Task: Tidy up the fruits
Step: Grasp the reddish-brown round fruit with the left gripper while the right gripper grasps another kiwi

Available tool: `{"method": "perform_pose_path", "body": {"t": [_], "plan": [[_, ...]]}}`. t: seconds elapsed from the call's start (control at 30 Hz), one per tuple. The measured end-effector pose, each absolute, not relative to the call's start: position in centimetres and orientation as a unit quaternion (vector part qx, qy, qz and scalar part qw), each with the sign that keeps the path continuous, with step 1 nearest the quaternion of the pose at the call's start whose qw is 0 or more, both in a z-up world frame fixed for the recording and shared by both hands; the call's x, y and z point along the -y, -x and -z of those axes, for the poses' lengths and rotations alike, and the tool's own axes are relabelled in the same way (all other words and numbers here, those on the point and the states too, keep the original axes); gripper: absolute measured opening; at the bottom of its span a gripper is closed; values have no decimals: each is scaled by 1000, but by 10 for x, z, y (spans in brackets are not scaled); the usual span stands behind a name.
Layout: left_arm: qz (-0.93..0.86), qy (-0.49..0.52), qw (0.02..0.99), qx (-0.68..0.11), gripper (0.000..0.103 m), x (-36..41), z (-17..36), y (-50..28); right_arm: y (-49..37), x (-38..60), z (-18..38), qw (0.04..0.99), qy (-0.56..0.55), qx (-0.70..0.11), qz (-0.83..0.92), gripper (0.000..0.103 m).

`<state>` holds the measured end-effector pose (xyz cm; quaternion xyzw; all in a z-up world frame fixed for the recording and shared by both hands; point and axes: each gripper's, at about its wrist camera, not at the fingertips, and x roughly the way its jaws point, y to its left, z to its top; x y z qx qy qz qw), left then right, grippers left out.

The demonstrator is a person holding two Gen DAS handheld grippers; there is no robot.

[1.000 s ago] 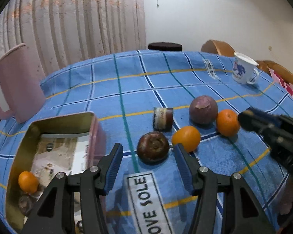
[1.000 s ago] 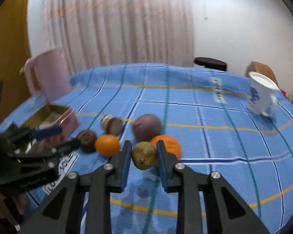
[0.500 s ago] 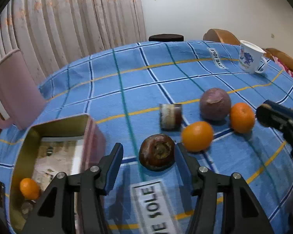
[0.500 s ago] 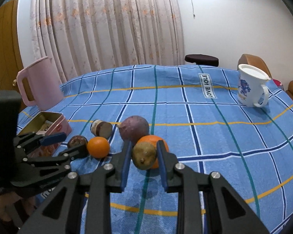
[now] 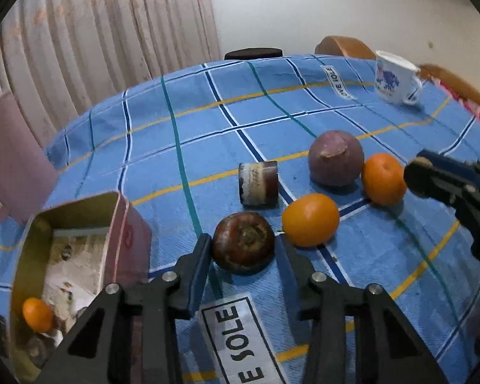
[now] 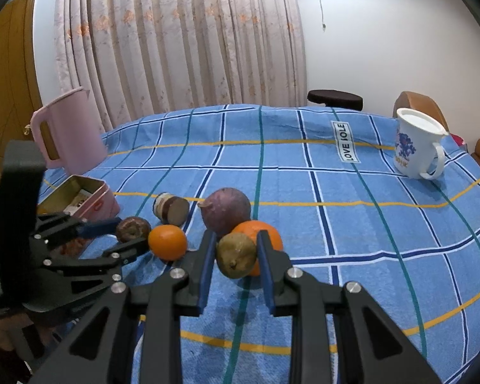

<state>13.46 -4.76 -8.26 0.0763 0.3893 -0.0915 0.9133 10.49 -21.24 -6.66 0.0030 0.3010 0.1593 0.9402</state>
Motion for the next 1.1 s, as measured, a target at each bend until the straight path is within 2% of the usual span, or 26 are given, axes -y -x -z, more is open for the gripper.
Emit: {"method": "perform_pose_path", "body": {"t": [0.1, 0.13, 0.2, 0.5, 0.63, 0.67, 0.73, 1.1], "plan": [[92, -57, 917, -384, 40, 42, 80, -130, -104, 211, 66, 940, -1, -299, -161, 29], [90, -52, 920, -377, 30, 41, 78, -128, -103, 211, 66, 941, -1, -298, -162, 29], [94, -37, 926, -364, 25, 37, 74, -122, -102, 211, 65, 942, -1, -294, -163, 29], [86, -43, 925, -367, 27, 40, 74, -122, -100, 208, 64, 942, 7, -291, -169, 29], [93, -37, 922, -374, 32, 40, 76, -131, -100, 207, 64, 941, 11, -289, -173, 29], [92, -44, 920, -379, 38, 43, 77, -135, -100, 207, 64, 941, 11, -289, -173, 29], [91, -56, 913, -395, 42, 47, 82, -141, -100, 206, 64, 941, 12, -291, -174, 29], [109, -24, 916, -384, 40, 42, 78, -136, -99, 207, 63, 941, 8, -289, -177, 30]]}}
